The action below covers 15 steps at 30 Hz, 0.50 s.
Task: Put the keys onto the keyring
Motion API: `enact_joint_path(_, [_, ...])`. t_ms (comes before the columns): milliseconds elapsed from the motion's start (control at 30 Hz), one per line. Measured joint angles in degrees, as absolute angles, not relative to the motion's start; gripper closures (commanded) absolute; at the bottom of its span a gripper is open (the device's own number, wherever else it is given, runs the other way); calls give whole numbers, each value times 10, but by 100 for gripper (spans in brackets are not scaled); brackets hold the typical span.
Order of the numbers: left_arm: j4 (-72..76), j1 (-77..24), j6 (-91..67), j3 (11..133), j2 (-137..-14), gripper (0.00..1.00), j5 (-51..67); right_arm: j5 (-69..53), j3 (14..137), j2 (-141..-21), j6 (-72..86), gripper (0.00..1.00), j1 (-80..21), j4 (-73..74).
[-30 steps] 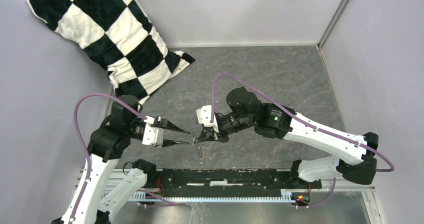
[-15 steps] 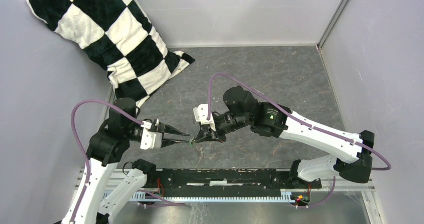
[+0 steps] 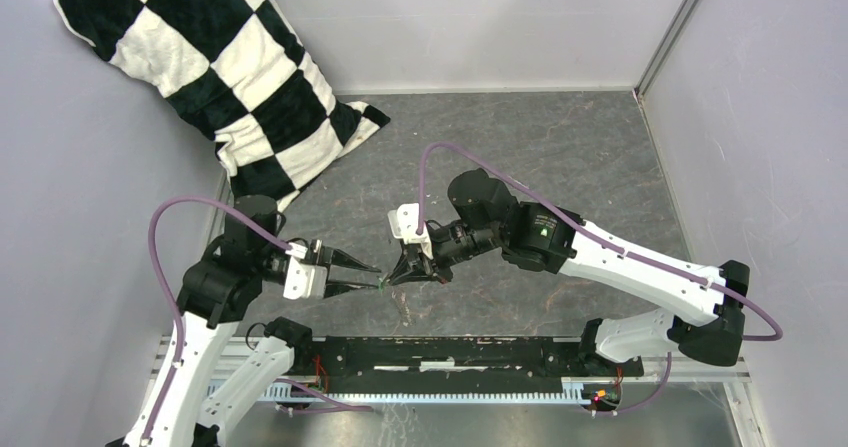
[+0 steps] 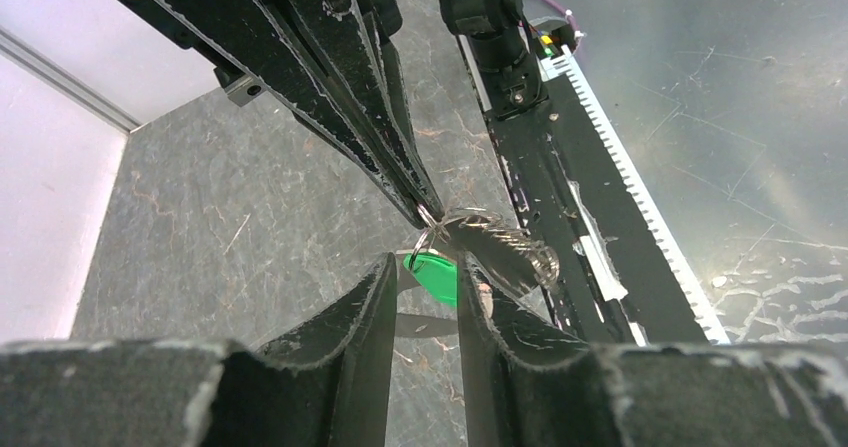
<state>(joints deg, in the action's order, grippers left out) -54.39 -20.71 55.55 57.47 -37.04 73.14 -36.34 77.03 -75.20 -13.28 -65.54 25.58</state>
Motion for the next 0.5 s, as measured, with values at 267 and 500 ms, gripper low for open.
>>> enact_joint_path(267, [-548, -207, 571, 567, -379, 96, 740, -371, 770, -756, -128, 99, -654, 245])
enact_joint_path(500, [-550, -207, 586, 558, -365, 98, 735, -378, 757, -753, -101, 99, -643, 220])
